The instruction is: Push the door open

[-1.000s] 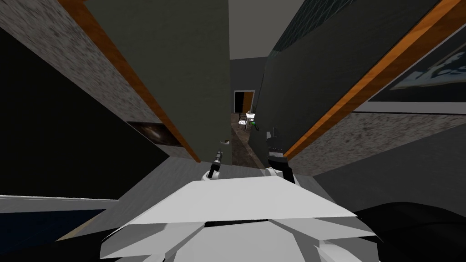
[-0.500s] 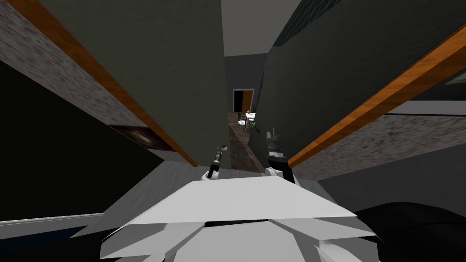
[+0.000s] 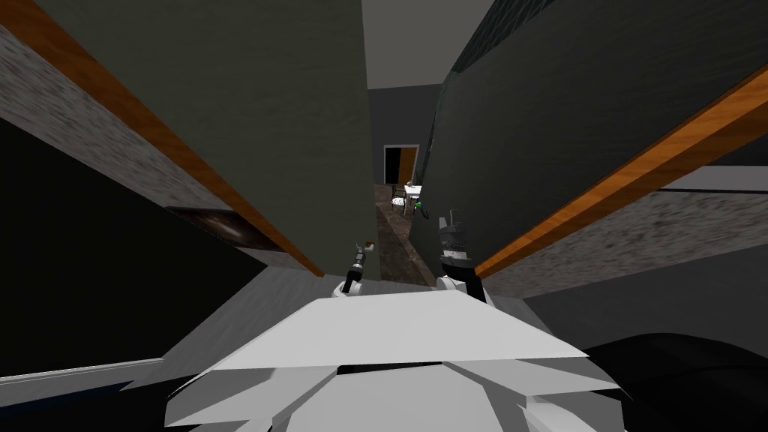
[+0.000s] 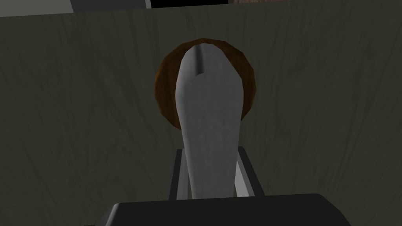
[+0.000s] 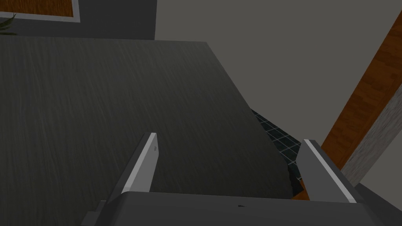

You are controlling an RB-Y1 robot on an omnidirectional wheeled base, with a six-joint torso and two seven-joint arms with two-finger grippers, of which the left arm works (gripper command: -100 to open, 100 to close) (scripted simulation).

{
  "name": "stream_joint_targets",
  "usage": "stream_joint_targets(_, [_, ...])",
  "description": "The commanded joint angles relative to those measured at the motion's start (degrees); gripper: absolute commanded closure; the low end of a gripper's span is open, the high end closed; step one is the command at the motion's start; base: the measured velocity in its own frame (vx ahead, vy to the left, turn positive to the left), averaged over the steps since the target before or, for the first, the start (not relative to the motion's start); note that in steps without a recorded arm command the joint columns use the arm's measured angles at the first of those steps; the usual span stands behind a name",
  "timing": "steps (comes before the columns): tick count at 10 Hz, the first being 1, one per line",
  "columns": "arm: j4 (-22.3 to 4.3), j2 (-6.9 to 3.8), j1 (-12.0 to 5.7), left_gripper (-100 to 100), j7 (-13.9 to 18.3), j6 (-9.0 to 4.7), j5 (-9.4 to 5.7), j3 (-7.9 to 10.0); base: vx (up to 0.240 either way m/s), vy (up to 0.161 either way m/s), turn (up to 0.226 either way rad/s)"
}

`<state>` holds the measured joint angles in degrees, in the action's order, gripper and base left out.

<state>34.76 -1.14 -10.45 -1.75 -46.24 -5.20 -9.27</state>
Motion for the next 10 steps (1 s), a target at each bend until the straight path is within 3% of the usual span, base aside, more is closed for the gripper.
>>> stream_joint_targets(1, [-0.1, 0.06, 0.3, 100, 0.0, -0.04, 0.04, -0.09, 0.0, 0.0, 0.0])
stream_joint_targets(3, [-0.1, 0.06, 0.3, 100, 0.0, -0.04, 0.04, -0.09, 0.0, 0.0, 0.0])
stream_joint_targets(4, [-0.1, -0.82, -0.02, 100, -0.2, 0.0, -0.39, 0.76, 0.1, -0.062, 0.022])
stream_joint_targets(10, [-0.3, -2.72, -0.06, 100, -1.0, -0.03, -1.82, 3.56, 0.169, -0.083, 0.04])
